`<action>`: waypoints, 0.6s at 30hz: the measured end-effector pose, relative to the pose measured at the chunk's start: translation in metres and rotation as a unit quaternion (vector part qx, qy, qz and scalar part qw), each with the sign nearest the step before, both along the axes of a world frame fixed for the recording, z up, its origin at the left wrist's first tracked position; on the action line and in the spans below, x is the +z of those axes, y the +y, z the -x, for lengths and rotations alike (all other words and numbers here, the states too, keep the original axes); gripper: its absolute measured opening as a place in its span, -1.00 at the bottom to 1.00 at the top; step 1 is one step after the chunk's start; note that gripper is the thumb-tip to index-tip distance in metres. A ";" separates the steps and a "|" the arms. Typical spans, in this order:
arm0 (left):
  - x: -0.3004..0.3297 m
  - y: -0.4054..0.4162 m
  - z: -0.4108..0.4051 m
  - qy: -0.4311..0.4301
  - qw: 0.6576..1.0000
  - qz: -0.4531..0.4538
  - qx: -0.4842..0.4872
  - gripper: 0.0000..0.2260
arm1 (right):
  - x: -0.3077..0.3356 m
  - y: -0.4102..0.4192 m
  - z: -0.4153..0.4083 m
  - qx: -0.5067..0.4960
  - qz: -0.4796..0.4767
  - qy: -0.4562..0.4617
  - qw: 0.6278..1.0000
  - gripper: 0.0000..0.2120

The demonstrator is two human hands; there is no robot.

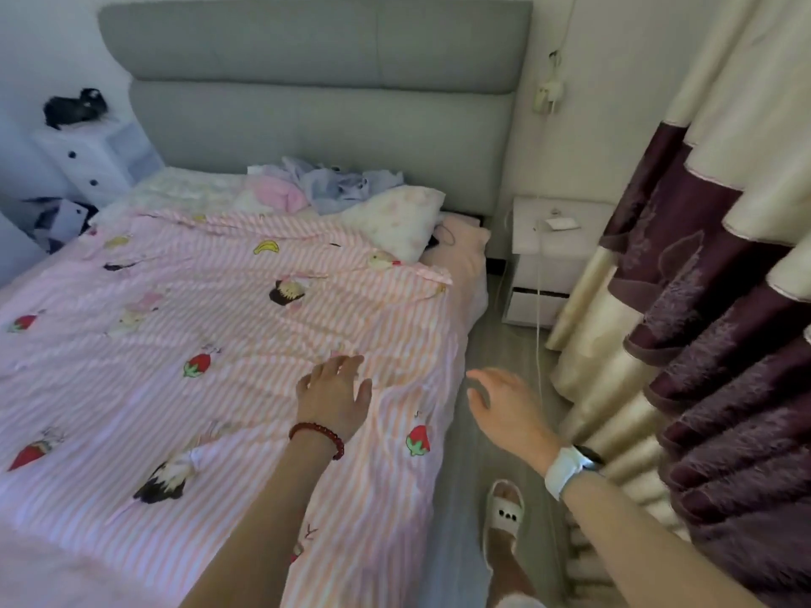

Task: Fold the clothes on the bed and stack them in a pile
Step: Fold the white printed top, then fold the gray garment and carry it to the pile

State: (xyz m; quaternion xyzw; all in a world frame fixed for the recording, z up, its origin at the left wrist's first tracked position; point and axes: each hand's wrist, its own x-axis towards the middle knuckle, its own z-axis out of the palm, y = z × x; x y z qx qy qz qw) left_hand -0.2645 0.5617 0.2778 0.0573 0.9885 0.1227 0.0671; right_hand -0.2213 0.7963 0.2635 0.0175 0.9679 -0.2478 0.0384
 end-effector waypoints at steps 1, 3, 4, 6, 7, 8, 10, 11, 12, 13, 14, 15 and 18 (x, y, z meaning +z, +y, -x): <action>0.000 0.012 0.029 -0.003 1.000 -0.001 0.015 -0.61 | 0.001 0.013 0.033 0.018 0.002 0.000 1.000 -0.68; 0.003 0.038 0.082 -0.017 0.999 -0.006 0.050 -0.60 | 0.007 0.042 0.095 0.051 -0.002 -0.006 0.999 -0.69; 0.005 0.051 0.108 -0.020 0.998 -0.008 0.062 -0.60 | 0.012 0.056 0.126 0.062 -0.007 -0.006 0.998 -0.69; 0.011 0.073 0.156 -0.019 0.996 -0.012 0.081 -0.60 | 0.021 0.082 0.183 0.073 -0.013 -0.009 0.997 -0.65; 0.012 0.083 0.179 -0.015 0.996 -0.017 0.091 -0.61 | 0.025 0.093 0.210 0.080 -0.014 -0.009 0.997 -0.64; 0.013 0.091 0.199 -0.014 0.995 -0.024 0.100 -0.61 | 0.028 0.102 0.236 0.089 -0.014 -0.009 0.996 -0.64; 0.013 0.103 0.238 -0.015 0.993 -0.033 0.116 -0.61 | 0.029 0.114 0.287 0.111 -0.009 -0.017 0.994 -0.64; 0.010 0.105 0.256 -0.016 0.991 -0.036 0.125 -0.62 | 0.028 0.116 0.311 0.125 -0.004 -0.025 0.992 -0.63; 0.007 0.106 0.274 -0.017 0.990 -0.038 0.135 -0.62 | 0.026 0.116 0.334 0.140 -0.001 -0.034 0.990 -0.63; 0.003 0.106 0.293 -0.020 0.988 -0.043 0.146 -0.62 | 0.022 0.115 0.358 0.155 0.001 -0.043 0.987 -0.61; -0.002 0.105 0.312 -0.022 0.987 -0.050 0.154 -0.61 | 0.017 0.114 0.381 0.168 0.002 -0.051 0.984 -0.60; -0.008 0.104 0.333 -0.022 0.985 -0.058 0.163 -0.61 | 0.012 0.112 0.406 0.182 0.003 -0.056 0.982 -0.60; -0.029 0.095 0.396 -0.026 0.978 -0.083 0.189 -0.61 | -0.003 0.101 0.482 0.224 0.001 -0.056 0.973 -0.61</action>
